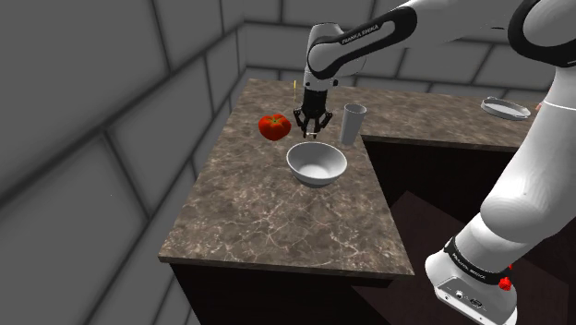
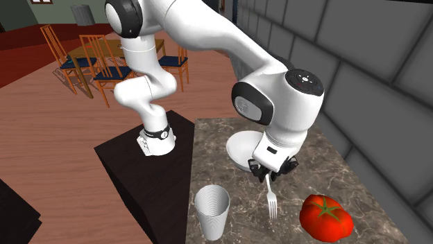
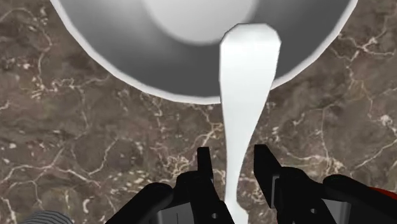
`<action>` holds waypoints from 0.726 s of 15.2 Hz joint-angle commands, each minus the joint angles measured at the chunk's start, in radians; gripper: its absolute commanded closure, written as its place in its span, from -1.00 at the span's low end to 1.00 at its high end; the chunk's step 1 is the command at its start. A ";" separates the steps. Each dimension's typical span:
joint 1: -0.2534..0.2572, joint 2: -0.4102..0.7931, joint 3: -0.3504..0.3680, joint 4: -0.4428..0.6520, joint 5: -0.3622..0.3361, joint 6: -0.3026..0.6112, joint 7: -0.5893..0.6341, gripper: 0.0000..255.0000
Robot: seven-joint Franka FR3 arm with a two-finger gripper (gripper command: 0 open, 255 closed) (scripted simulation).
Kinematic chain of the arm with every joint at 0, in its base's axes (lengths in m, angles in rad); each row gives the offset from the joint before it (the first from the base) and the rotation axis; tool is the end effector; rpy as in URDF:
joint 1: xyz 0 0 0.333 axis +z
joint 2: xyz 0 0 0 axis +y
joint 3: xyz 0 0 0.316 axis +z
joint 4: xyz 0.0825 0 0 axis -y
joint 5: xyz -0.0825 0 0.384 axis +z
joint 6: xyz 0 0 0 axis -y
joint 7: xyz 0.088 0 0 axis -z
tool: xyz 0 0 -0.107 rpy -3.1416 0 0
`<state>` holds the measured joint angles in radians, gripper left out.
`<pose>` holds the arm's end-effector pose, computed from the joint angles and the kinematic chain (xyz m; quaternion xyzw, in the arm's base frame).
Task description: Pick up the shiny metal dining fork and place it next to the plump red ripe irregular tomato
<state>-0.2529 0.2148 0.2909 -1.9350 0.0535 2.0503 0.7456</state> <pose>0.5909 0.0192 0.3732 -0.9304 0.3598 0.0627 0.0323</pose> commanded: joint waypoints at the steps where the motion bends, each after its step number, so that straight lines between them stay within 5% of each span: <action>1: 0.001 0.017 -0.001 -0.016 -0.003 0.026 -0.001 1.00; 11: 0.006 0.065 -0.004 -0.050 -0.016 0.106 0.001 1.00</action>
<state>-0.2467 0.2732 0.2878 -1.9749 0.0376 2.1533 0.7467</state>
